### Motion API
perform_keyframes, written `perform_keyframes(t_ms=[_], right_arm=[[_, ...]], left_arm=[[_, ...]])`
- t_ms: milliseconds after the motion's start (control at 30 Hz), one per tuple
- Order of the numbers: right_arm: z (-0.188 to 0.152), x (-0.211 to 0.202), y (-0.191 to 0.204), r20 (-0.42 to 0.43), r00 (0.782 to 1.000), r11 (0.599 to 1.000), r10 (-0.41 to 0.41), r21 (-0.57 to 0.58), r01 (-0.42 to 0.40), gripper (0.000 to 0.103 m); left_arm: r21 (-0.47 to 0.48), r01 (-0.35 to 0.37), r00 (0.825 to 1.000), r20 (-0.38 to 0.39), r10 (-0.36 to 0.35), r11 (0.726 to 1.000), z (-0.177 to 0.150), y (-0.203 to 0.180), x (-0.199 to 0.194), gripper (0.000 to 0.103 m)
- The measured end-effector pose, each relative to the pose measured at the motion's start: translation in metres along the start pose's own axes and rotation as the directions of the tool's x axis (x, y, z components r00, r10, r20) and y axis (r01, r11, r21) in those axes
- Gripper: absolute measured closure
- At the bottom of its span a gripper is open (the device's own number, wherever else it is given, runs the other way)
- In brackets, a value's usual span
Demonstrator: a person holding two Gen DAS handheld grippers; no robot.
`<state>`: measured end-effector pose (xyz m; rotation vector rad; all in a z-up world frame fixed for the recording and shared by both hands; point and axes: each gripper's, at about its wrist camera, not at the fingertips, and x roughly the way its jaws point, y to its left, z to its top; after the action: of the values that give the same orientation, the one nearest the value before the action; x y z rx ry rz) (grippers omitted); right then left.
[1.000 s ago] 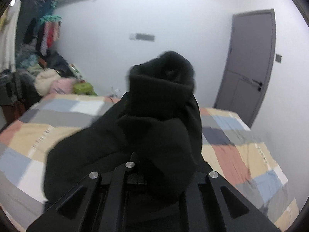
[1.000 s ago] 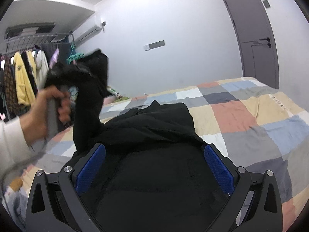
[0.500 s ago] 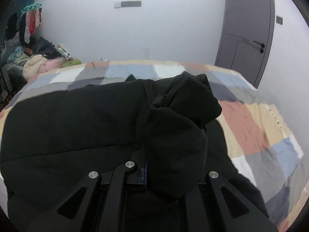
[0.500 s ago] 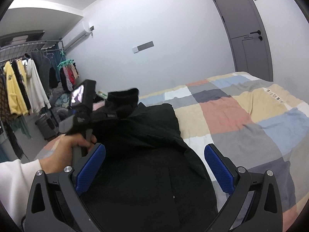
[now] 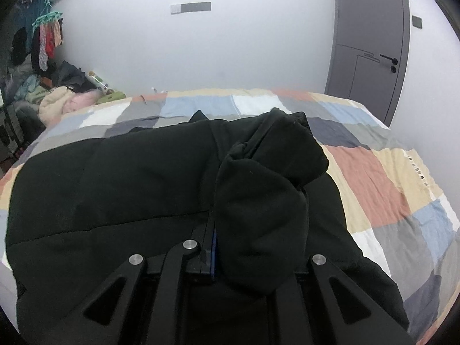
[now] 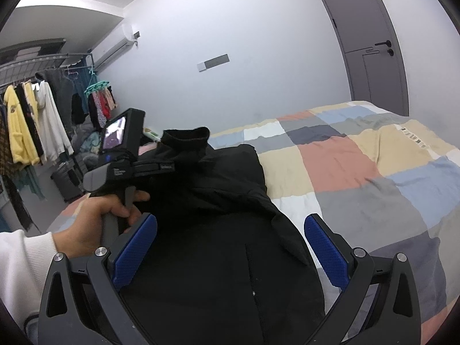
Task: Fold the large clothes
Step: 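Lift the sleeve with the left tool and fold it across the jacket body, then release the sleeve and press the folded jacket flat with both tools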
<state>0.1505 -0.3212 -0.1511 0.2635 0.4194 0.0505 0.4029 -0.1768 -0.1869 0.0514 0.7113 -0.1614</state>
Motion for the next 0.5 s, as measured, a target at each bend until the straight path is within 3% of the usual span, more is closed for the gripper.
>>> perform_keyframes(t_ms=[67,100,133,200,233,433,500], right_arm=[[0.000,-0.001,0.001,0.002,1.000,1.000,-0.006,-0.007,0.006,0.000],[0.000,-0.001,0.002,0.004,1.000,1.000,-0.006,-0.013,0.006,0.000],[-0.001,-0.001,0.003,0.005,1.000,1.000,-0.006,-0.019,0.006,0.000],[-0.001,-0.002,0.005,0.004,1.000,0.999,-0.008,-0.033,0.008,0.000],[-0.002,-0.002,0.006,0.003,1.000,0.999,-0.009,-0.039,0.009,0.000],[0.000,-0.006,0.010,0.006,1.000,0.998,-0.009,-0.056,0.009,0.000],[0.004,-0.007,0.012,0.008,1.000,0.999,0.004,-0.046,-0.004,0.000]], left_arm=[[0.013,-0.001,1.000,-0.011,0.001,1.000,0.000,-0.001,-0.007,0.088],[0.021,0.000,1.000,-0.019,0.000,1.000,-0.001,-0.001,-0.011,0.077],[0.023,-0.002,1.000,-0.022,0.002,1.000,-0.001,-0.001,-0.014,0.057],[0.015,0.007,1.000,-0.018,-0.007,1.000,-0.002,0.002,-0.025,0.028],[0.009,0.022,1.000,-0.014,-0.022,1.000,-0.003,0.004,-0.031,0.022],[-0.004,0.053,0.998,0.019,-0.053,0.999,-0.004,0.025,-0.070,0.020],[-0.009,0.056,0.998,0.035,-0.056,0.998,-0.005,0.034,-0.083,0.012]])
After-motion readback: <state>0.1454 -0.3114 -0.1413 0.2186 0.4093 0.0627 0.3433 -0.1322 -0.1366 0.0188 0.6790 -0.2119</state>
